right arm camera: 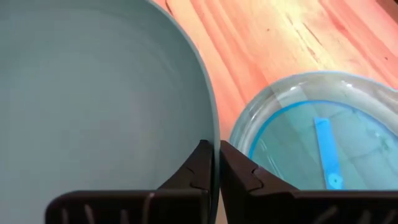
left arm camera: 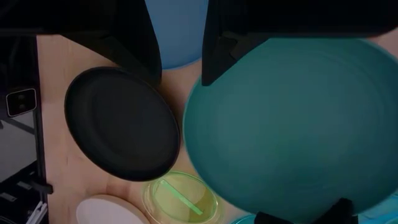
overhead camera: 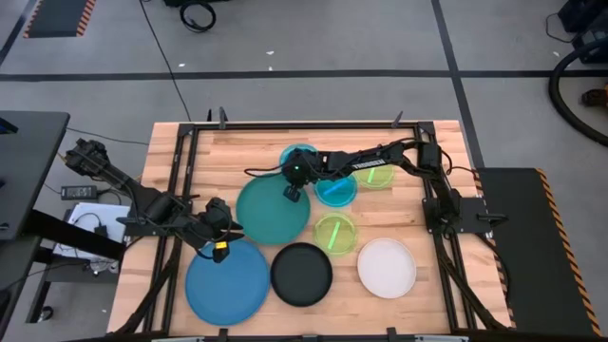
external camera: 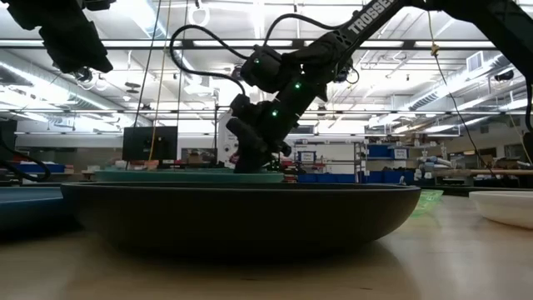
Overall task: Stack plastic plates
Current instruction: Stack the green plate on top of the blue plate
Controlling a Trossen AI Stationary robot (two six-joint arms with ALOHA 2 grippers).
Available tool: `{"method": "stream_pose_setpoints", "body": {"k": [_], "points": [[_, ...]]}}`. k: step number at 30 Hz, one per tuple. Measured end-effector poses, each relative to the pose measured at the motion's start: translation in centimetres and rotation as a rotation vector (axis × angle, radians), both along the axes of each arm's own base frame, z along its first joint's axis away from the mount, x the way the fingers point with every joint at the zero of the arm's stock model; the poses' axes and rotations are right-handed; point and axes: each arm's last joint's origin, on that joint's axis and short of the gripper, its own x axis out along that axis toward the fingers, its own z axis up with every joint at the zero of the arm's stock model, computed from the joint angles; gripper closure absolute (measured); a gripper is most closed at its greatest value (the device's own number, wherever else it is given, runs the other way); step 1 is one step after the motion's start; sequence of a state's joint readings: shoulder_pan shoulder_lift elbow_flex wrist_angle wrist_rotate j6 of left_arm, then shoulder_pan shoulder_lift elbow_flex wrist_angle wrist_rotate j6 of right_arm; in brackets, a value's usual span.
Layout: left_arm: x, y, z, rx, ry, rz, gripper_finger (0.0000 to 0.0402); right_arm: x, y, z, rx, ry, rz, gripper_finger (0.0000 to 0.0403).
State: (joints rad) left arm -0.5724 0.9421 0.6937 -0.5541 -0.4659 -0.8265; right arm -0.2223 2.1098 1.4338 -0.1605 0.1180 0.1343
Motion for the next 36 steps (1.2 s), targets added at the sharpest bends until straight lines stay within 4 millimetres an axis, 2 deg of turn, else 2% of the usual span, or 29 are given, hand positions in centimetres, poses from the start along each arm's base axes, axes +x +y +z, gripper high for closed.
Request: {"method": "stream_pose_setpoints", "body": {"k": [8,12,17,22,28,36], "points": [[0.0,0.0,0.3,-0.005,0.008,-0.013,0.0281,-0.1,-1.5,0.7,0.095,-0.036,0.042,0.0382],[0.0,-0.1,2.1,0.033,-0.012,-0.061,0.0281,0.3,-1.9,1.9,0.113,-0.03,0.052,0.0383],[0.1,-0.1,3.3,0.115,-0.029,-0.134,0.0281,1.0,-1.8,3.9,0.104,-0.026,0.071,0.0383],[-0.2,0.0,3.0,0.193,0.017,-0.185,0.028,1.7,-1.5,5.8,0.098,-0.049,0.09,0.0383],[-1.0,0.4,2.2,0.288,0.128,-0.237,0.028,2.2,-1.4,7.4,0.172,-0.112,0.088,0.0383],[-1.2,0.4,2.1,0.378,0.15,-0.321,0.028,2.9,0.6,7.7,0.208,-0.146,0.051,0.0383]]}}
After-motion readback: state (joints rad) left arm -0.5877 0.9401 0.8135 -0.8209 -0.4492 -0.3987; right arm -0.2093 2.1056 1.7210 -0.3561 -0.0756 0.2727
